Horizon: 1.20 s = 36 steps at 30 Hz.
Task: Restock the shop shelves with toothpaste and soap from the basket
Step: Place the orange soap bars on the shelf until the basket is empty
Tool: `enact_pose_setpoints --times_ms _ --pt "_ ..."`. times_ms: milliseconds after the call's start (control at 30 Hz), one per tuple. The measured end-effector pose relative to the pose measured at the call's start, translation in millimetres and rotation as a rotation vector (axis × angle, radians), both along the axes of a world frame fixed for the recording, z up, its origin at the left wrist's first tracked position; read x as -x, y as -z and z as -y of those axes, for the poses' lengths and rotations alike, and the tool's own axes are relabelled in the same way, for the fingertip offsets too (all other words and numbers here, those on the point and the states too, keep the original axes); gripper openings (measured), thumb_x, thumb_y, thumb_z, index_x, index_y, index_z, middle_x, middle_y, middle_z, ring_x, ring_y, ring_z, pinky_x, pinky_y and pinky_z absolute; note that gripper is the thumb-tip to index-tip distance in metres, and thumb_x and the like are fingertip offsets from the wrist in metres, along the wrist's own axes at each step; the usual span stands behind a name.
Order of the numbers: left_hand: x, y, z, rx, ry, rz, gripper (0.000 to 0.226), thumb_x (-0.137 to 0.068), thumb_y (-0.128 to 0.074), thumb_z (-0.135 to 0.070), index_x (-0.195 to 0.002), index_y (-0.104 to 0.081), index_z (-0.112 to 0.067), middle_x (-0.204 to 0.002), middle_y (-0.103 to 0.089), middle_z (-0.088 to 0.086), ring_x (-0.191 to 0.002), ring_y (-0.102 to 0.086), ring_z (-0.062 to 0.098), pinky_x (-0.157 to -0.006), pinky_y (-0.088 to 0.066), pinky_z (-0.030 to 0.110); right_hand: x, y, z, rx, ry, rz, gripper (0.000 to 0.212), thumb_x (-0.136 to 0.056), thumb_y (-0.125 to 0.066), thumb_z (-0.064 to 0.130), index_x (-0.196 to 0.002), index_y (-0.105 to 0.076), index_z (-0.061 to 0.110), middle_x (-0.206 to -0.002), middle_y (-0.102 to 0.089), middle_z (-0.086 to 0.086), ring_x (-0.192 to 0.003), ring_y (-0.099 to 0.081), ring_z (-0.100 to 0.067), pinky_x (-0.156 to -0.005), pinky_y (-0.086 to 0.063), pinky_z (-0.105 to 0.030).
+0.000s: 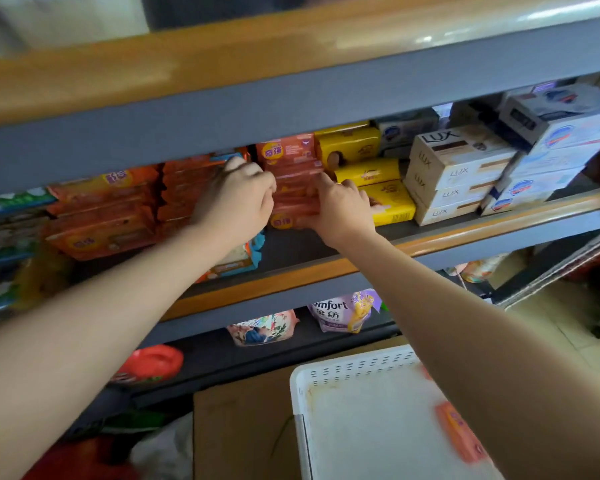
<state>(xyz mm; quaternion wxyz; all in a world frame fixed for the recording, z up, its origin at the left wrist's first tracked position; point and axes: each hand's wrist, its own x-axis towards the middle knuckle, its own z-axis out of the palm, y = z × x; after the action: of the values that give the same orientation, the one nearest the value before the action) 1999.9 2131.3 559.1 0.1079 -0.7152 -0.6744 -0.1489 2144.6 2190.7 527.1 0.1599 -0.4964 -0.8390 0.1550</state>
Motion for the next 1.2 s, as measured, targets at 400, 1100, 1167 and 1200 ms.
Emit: enact_pose_setpoints --times_ms 400,1100,1167,1200 --pt "-56.0 0.8 68.3 -0.099 0.310 0.068 0.019 -0.083 -0.048 -0.011 -0.079 -0.067 -0.010 -0.067 -0.061 0.005 -0.067 -0.059 0.026 -0.046 -0.049 0.035 -33.0 -14.5 -5.8 -0.179 -0.025 0.152 0.069 -0.080 -0.066 0.038 -0.133 -0.035 0.007 -0.133 -0.044 -0.014 -0.123 -0.040 -0.034 -0.094 -0.036 -0.042" --pt "-212.5 255.5 98.5 0.805 0.000 0.359 0.029 -0.092 -0.040 -0.022 -0.117 -0.054 -0.020 -0.123 -0.056 0.002 -0.105 -0.056 0.028 -0.082 -0.047 0.034 -273.1 249.5 126.2 0.805 0.221 0.350 0.027 -0.092 -0.041 0.035 -0.110 -0.059 0.025 -0.100 -0.063 -0.004 -0.096 -0.063 -0.027 -0.078 -0.053 -0.034" --pt "-212.5 267.8 97.7 0.810 0.004 0.337 0.030 -0.092 -0.040 -0.021 -0.119 -0.054 -0.019 -0.125 -0.055 0.003 -0.106 -0.056 0.028 -0.081 -0.045 0.034 -271.2 265.8 129.5 0.792 0.260 0.421 0.032 -0.094 -0.039 0.028 -0.119 -0.055 0.020 -0.111 -0.061 -0.005 -0.102 -0.060 -0.026 -0.070 -0.049 -0.024" --pt "-213.5 271.9 96.1 0.801 0.008 0.336 0.031 -0.092 -0.040 -0.020 -0.120 -0.053 -0.018 -0.125 -0.054 0.003 -0.107 -0.055 0.028 -0.081 -0.045 0.034 -266.9 272.2 132.1 0.726 0.266 0.518 0.036 -0.094 -0.038 0.022 -0.127 -0.049 0.014 -0.118 -0.057 -0.009 -0.107 -0.057 -0.027 -0.070 -0.049 -0.022"
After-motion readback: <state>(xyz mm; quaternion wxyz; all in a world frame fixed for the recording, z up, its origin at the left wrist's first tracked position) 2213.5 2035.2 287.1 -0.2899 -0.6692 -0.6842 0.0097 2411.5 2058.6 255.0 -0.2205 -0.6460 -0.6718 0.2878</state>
